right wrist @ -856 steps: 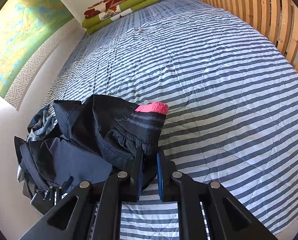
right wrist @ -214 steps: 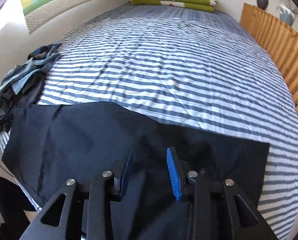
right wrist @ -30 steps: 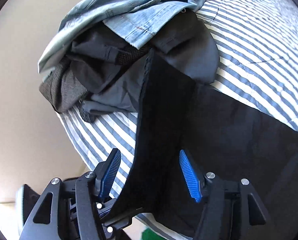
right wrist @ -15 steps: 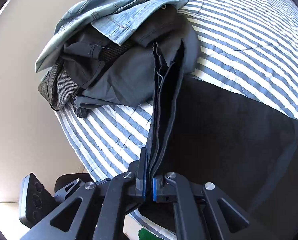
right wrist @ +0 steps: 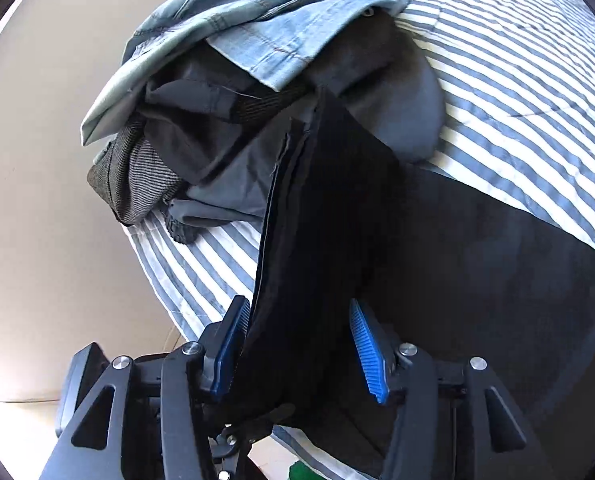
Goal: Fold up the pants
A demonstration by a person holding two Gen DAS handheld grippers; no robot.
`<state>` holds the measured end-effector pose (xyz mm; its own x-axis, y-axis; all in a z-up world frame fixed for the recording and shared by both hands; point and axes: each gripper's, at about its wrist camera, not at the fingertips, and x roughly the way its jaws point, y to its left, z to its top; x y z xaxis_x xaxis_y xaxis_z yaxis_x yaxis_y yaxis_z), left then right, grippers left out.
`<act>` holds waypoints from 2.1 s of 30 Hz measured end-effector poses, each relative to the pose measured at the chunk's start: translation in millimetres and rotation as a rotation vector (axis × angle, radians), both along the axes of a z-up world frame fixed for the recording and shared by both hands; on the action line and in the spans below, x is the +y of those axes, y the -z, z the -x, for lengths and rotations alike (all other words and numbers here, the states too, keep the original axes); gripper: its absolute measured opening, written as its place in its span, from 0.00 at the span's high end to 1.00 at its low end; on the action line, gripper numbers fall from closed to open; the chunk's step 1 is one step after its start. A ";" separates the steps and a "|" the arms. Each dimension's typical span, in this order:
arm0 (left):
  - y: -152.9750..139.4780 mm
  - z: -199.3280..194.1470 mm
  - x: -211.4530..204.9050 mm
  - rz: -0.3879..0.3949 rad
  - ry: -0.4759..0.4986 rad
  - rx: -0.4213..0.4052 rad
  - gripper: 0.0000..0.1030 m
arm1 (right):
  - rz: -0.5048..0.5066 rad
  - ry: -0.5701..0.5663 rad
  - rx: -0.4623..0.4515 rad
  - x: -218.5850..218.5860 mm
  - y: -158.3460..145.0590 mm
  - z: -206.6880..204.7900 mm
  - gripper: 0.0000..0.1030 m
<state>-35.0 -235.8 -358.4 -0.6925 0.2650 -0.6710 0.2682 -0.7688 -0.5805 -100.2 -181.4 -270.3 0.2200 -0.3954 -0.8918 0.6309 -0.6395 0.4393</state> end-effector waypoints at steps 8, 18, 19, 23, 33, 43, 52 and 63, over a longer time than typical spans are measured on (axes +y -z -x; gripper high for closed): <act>8.8 -16.5 -15.4 -0.074 -0.088 0.056 0.72 | -0.109 -0.066 0.032 -45.7 11.5 -17.8 0.53; 28.7 -11.4 -33.9 -0.120 -0.115 0.038 0.84 | -0.269 -0.145 0.080 -79.5 36.9 -39.7 0.48; 26.4 -8.9 -32.5 -0.096 -0.109 0.047 0.88 | -0.260 -0.137 0.065 -79.5 34.7 -39.1 0.48; 11.3 -1.2 -21.4 -0.026 -0.066 0.112 0.92 | -0.249 -0.120 0.058 -81.2 23.8 -37.6 0.48; -0.5 24.6 5.1 0.034 0.081 0.138 0.89 | -0.299 -0.164 0.123 -58.4 19.0 -40.2 0.73; 2.4 58.8 23.0 0.068 0.187 0.068 0.68 | -0.024 0.198 0.084 141.9 -18.4 25.1 0.98; -50.1 92.9 164.4 0.115 0.427 0.059 0.68 | -0.045 0.536 0.147 388.7 -19.7 67.8 0.98; -62.5 130.1 271.7 0.193 0.626 0.045 0.68 | 0.079 0.697 0.038 461.5 19.5 66.2 0.98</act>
